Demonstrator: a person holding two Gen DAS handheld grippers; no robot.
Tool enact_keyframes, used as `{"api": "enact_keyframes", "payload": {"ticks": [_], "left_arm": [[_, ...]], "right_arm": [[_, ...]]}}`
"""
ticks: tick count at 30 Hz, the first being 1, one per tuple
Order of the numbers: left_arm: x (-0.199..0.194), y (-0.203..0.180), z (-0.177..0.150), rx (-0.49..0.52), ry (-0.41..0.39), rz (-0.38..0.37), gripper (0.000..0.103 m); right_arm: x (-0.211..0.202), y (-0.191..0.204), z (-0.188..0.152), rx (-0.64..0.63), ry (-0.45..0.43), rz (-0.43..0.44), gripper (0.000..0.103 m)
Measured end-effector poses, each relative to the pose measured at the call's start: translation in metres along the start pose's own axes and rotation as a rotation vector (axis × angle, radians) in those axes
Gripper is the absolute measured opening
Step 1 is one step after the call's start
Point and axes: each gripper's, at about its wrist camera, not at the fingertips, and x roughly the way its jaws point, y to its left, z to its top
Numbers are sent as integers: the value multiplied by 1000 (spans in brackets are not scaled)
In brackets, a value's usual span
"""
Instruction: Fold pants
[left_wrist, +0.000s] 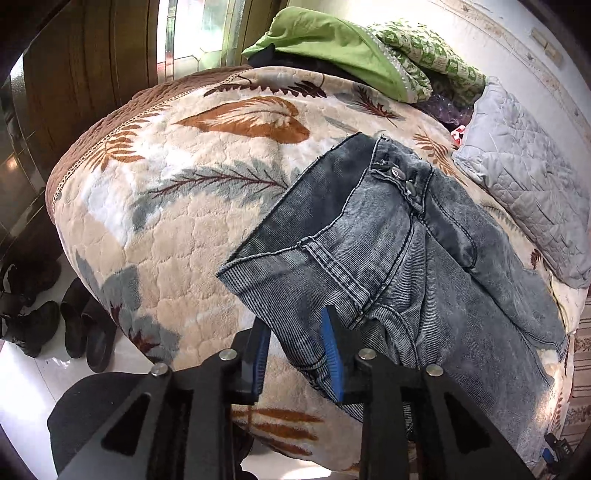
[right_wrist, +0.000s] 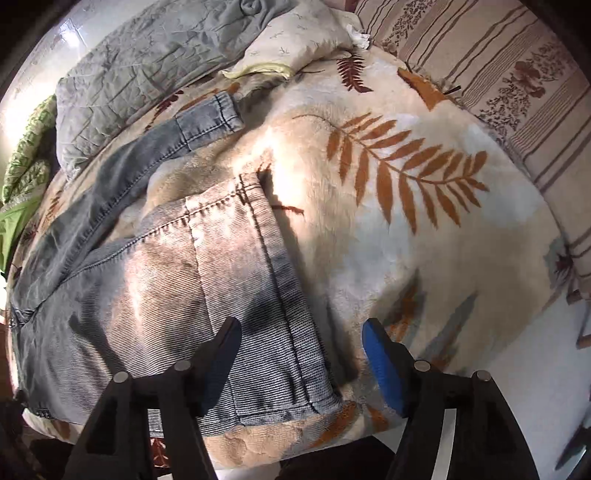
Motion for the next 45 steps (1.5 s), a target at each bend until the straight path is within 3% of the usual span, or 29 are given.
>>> {"api": "enact_keyframes", "payload": {"ticks": [1,3,4,6,9,11,13,14,16,17,19,22,26,31,41,43,45], "left_arm": [[-8,0,2,2,-22,0,43],[-30,-4,8,18,-86,-5,46],[-41,-10,12,33,-122,-16,50],[-59,-23,15,71,-186,-36,61],[-66,-47,13,139,-223,-96,77],[-45,-61,8,199,-152,-110,88],[3,-67,-4,249,48,-58,89],[32,-68,-12,278,181,6,88],[27,-79,-21,380,94,51,89],[20,-85,-22,393,82,67,89],[4,-92,-19,388,55,18,89],[-20,-104,-13,413,-79,43,89],[-24,-116,-4,444,-110,56,89],[-16,-114,0,440,-90,54,89],[-4,-114,-4,451,-63,66,89],[5,-109,-2,431,-8,18,89],[30,-95,2,345,133,-83,92]], "right_arm": [[-9,-3,1,3,-42,-15,77],[-28,-12,4,40,-104,-58,78],[-40,-19,4,85,-136,-27,78],[-62,-24,4,145,-186,146,78],[-61,0,2,79,-117,341,81],[-37,14,-4,47,-21,378,81],[7,19,-17,71,137,286,81],[15,18,-21,85,135,280,82],[3,22,-20,68,93,263,82],[0,24,-20,51,81,262,82],[-4,23,-21,40,49,242,82],[-16,20,-20,24,-25,221,82],[-40,31,-13,-28,-176,222,82],[-49,45,-16,-98,-288,202,82],[-45,63,-21,-142,-311,211,82],[-44,64,-20,-136,-307,217,82],[-41,64,-18,-122,-275,237,82]]}}
